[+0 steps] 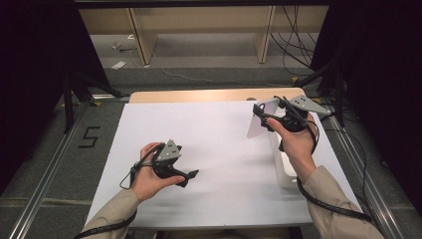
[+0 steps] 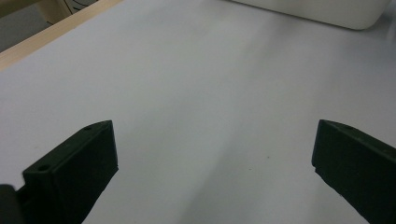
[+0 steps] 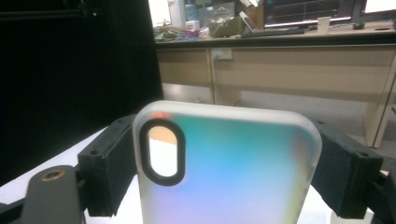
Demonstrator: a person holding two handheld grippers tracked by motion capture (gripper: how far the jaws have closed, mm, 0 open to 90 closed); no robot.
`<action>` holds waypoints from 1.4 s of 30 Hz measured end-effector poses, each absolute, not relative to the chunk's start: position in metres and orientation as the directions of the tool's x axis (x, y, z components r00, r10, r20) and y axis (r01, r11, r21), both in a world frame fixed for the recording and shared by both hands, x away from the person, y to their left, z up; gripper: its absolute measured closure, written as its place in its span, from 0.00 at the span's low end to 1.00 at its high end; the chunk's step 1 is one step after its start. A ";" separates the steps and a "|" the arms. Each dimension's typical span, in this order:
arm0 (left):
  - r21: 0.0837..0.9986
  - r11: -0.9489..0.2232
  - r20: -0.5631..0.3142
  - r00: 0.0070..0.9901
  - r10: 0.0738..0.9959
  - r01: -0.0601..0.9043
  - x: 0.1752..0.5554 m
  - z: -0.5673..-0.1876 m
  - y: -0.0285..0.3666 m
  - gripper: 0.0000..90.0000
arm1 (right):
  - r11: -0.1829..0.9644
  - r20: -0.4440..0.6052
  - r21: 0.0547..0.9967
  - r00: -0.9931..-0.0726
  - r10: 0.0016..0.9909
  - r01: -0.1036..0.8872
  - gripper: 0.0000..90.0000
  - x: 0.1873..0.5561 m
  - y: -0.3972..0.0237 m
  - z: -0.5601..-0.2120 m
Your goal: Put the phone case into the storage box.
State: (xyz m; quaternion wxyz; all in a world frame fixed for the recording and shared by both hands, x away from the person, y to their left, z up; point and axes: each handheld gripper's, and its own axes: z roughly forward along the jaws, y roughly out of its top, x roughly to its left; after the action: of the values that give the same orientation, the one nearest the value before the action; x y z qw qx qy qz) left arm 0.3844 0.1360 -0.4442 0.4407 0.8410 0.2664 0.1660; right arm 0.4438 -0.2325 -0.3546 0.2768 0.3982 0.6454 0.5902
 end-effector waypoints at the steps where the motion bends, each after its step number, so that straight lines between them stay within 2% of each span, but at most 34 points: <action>1: 0.830 -0.469 0.044 0.803 0.595 0.302 0.384 -0.444 0.136 0.00 | -0.012 0.110 0.983 -0.527 0.842 0.186 0.20 0.444 -0.233 -0.354; 42: 0.834 -0.463 0.044 0.799 0.599 0.301 0.385 -0.445 0.136 0.00 | -0.034 0.113 0.984 -0.464 0.879 0.175 0.20 0.449 -0.256 -0.349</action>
State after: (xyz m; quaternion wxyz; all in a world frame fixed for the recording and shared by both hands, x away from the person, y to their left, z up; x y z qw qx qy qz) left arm 0.3850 0.1363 -0.4445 0.4433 0.8385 0.2685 0.1683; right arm 0.4486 -0.2563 -0.3486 0.3015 0.4208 0.6261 0.5831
